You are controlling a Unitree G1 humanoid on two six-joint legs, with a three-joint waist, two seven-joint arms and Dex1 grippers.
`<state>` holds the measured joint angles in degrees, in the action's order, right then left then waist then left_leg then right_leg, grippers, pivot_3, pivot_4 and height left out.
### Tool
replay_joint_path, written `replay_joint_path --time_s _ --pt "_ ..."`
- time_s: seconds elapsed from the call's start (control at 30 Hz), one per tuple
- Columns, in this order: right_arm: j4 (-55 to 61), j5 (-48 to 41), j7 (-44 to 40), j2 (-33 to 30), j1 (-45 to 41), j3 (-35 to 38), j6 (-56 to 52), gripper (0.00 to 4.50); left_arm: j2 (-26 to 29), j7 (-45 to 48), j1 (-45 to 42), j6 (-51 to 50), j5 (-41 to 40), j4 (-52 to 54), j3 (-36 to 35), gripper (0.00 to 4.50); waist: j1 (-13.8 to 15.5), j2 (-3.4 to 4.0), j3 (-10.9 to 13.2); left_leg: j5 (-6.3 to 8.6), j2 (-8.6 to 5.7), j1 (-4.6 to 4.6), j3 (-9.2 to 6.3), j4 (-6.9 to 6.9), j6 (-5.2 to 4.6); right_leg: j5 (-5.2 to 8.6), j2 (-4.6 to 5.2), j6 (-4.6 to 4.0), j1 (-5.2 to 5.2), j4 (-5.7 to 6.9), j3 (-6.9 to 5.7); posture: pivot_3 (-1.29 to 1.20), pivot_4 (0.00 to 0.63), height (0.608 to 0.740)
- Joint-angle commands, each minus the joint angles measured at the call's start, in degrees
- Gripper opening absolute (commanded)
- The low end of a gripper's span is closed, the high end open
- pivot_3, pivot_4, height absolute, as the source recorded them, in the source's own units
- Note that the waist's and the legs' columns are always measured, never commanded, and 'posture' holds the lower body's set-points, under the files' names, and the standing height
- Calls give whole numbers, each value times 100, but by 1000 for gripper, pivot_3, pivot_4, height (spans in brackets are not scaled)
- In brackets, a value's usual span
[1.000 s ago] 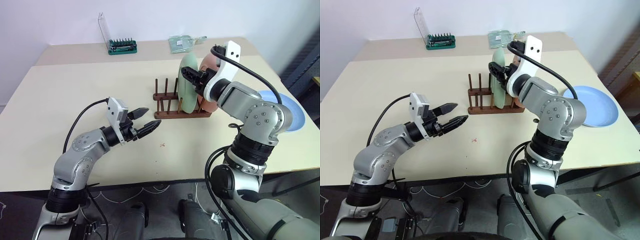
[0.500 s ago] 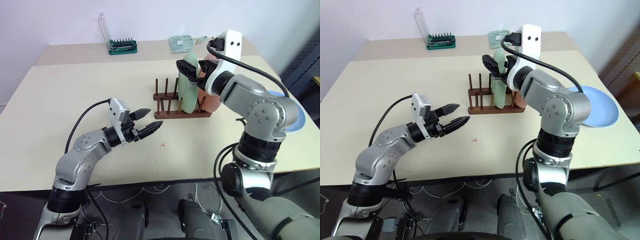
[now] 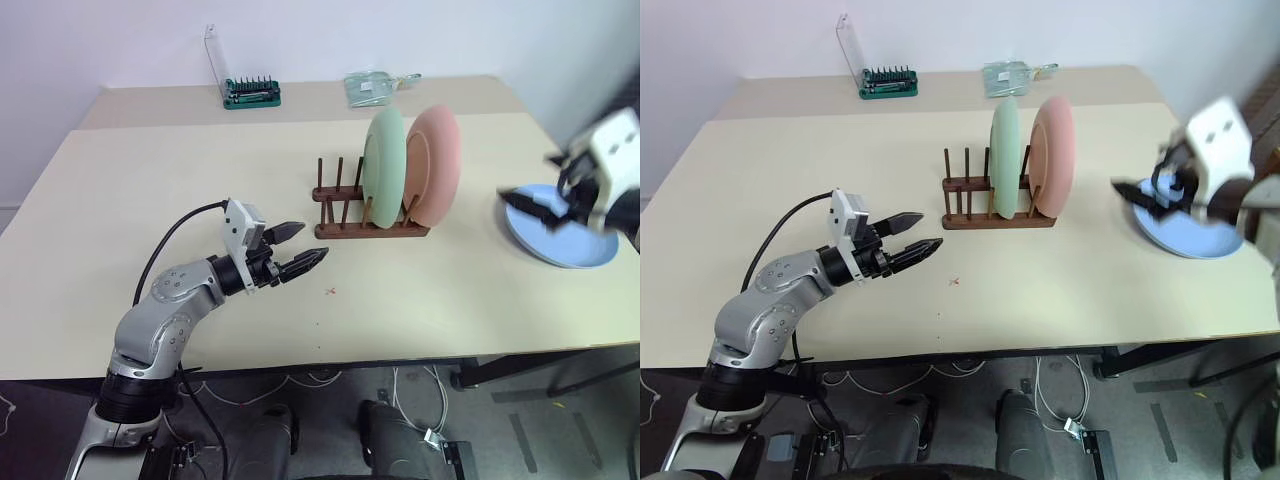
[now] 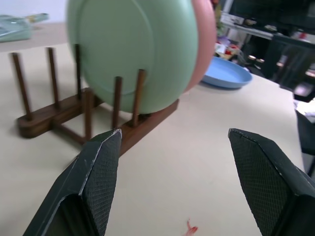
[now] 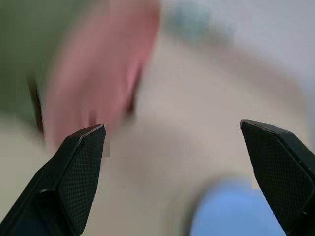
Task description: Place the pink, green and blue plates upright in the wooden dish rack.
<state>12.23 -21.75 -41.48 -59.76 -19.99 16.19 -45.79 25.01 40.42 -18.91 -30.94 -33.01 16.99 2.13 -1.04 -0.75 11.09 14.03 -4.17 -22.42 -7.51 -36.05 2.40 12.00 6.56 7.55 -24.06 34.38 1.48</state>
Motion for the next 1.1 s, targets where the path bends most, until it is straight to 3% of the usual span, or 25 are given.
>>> replay_joint_path --time_s 0.03,0.17,0.4,0.5,0.73,0.9,1.1 --pt "-54 519 100 -190 145 -204 439 4450 -21 97 -145 111 61 40 44 3580 -26 15 -2 0 2 1 5 1 0 -1 0 -1 -2 1 2 0 150 740" --pt "-1195 1596 673 -101 250 -987 1010 4450 -36 128 -169 131 67 7 46 3580 32 6 -5 0 2 0 3 -5 0 0 -1 -2 -1 3 0 0 150 740" --pt "-2995 2096 872 449 -350 -1446 1899 4450 -39 104 -106 132 72 56 12 3580 5 7 -4 1 -7 -4 4 -5 -2 -3 11 2 1 -9 2 0 150 740" --pt "-3724 2409 1102 519 -633 -1583 2282 3678 -33 95 -82 118 70 96 0 3580 20 8 -4 1 -5 2 5 -7 -2 -4 7 1 7 -7 2 0 150 740" --pt "-3617 2431 879 635 -697 -1523 2381 84 0 58 7 96 58 183 -47 3580 32 9 -4 1 -6 0 3 -6 -2 -10 8 11 7 -9 1 0 150 740" --pt "-2932 2581 1372 596 -1062 -1211 2671 30 32 87 11 80 54 175 -71 3580 14 14 -2 1 -6 1 3 -7 -2 -10 7 12 6 -8 2 0 150 740" --pt "-1257 1684 1593 1353 -2977 -731 2748 30 0 104 -48 52 61 116 -4 3580 -114 59 14 0 0 -1 10 5 1 -17 3 17 -18 9 11 0 150 740"
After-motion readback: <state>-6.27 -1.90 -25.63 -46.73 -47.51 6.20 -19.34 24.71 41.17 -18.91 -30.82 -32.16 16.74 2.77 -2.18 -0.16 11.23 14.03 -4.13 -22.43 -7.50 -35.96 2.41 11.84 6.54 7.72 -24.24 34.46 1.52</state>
